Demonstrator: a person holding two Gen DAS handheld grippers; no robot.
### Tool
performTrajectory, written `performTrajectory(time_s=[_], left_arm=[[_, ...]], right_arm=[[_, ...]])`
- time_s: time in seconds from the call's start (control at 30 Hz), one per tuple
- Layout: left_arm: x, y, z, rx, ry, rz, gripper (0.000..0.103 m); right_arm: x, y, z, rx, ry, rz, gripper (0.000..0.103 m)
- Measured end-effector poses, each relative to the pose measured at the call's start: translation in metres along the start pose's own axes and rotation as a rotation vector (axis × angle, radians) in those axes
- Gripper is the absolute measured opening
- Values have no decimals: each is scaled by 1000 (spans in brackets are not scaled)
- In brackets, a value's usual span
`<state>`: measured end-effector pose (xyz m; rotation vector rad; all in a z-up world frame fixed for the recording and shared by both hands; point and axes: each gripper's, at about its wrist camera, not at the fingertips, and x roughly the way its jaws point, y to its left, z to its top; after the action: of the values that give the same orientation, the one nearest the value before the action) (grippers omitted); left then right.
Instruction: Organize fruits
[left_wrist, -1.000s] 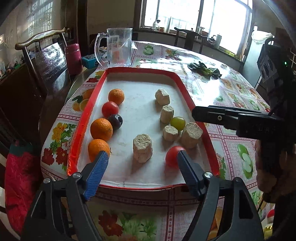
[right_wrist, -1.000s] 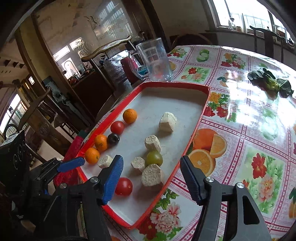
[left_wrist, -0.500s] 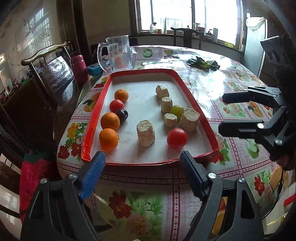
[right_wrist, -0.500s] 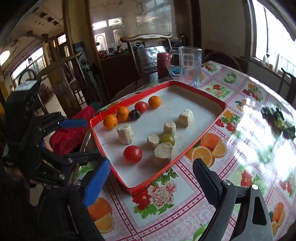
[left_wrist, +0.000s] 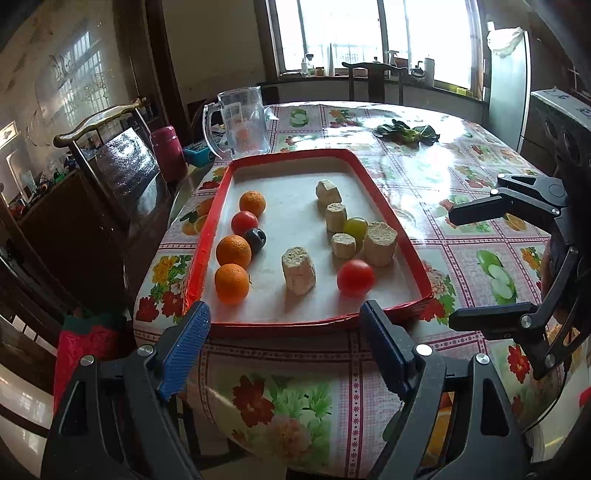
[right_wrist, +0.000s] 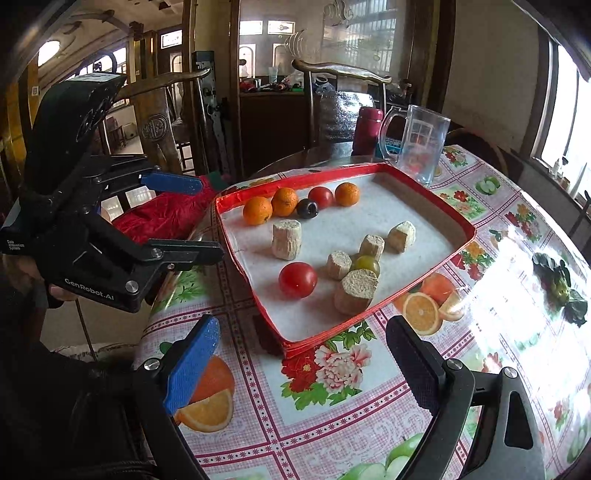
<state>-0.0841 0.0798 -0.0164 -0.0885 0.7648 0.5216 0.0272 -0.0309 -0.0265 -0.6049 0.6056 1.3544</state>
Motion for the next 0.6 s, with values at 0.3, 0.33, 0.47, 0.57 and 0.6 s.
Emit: performTrajectory(time_s=[0.3,0.33,0.47,0.57,0.6], left_arm=[[-8,-3,2,4,-23,-38,83],[-9,-4,3,3,-24,-43,83],[-13,-3,3,-5,-39,-60,83],[-16,-1,3,-18,-54,-81,85],[-16,0,3,-22,-59,-87,87]], right_arm=[[-3,6,0,-31,-1,-26,93],[-4,6,0,-32,-1,-28,93],[-4,5,1,-27,-4,-30,93],[-3,5,1,-28,-1,-37,93],[-4,5,1,-28,-2,-37,93]])
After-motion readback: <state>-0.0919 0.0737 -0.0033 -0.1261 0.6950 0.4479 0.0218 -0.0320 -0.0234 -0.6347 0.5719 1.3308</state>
